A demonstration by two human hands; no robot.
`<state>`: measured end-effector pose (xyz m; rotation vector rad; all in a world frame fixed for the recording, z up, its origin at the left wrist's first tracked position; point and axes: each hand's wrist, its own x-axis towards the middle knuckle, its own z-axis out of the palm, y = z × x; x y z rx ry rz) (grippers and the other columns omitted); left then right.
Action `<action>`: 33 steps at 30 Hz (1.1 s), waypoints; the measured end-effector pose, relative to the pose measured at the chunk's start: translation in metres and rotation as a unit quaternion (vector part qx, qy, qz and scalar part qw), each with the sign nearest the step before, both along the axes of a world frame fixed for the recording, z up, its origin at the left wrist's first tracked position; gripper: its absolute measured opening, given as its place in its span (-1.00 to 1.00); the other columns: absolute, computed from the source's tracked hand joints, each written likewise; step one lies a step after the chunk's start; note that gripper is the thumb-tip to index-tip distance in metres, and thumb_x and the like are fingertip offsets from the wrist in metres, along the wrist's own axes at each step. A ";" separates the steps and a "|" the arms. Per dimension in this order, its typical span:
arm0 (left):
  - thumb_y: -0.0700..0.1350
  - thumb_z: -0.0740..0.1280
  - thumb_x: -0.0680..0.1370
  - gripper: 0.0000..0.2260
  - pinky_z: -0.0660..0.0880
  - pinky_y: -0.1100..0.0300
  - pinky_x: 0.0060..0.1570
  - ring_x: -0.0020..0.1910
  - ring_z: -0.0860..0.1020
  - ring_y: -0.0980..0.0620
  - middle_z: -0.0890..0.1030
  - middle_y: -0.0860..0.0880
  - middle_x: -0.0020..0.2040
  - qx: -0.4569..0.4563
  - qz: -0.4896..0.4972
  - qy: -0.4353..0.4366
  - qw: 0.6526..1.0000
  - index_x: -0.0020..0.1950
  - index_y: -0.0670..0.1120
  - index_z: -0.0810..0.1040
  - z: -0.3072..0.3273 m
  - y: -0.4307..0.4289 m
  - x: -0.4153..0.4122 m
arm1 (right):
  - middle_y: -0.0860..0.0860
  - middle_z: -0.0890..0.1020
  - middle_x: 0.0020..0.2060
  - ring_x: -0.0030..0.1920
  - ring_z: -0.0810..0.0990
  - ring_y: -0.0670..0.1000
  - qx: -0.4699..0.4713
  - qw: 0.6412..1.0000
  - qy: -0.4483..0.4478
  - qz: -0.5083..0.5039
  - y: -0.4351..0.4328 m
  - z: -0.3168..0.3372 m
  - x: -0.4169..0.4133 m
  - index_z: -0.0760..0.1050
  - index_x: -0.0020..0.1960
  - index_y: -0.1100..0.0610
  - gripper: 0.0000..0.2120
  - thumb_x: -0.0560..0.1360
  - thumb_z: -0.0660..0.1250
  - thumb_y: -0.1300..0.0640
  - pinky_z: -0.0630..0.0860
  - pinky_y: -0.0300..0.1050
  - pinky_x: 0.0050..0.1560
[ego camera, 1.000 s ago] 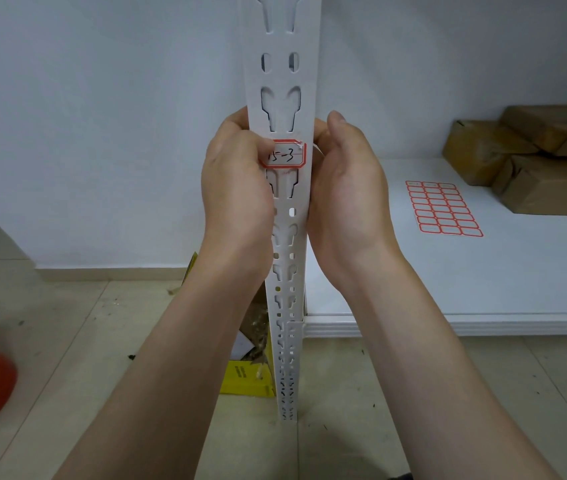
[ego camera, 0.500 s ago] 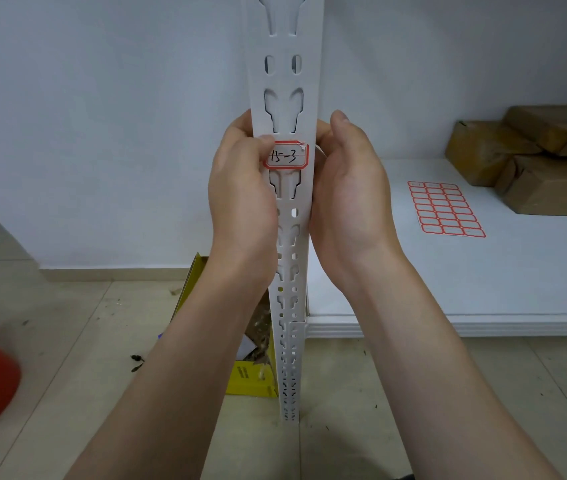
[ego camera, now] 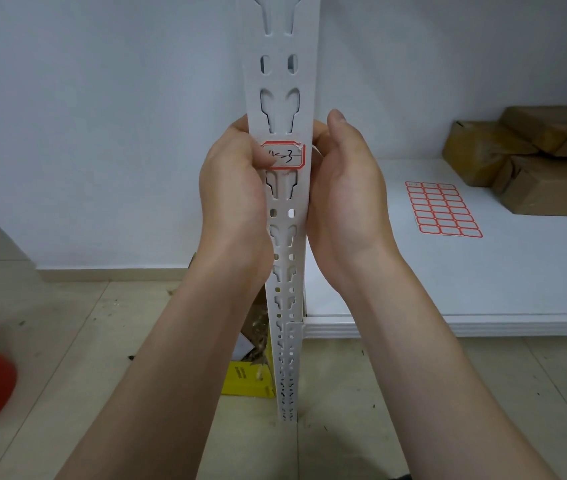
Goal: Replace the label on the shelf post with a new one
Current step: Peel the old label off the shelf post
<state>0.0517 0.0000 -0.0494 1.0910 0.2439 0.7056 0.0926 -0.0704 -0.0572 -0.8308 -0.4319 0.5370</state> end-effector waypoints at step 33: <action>-0.37 0.09 0.48 -0.62 0.65 -0.08 0.10 -0.04 0.73 -0.24 0.75 -0.18 -0.10 0.001 0.037 0.002 0.999 -0.02 -0.19 0.69 -0.004 0.003 0.005 | 0.13 0.74 -0.14 -0.16 0.73 0.04 -0.005 1.000 0.007 -0.005 0.000 0.001 -0.001 0.66 -0.01 0.16 -0.48 0.78 0.01 -0.07 0.68 -0.15 -0.11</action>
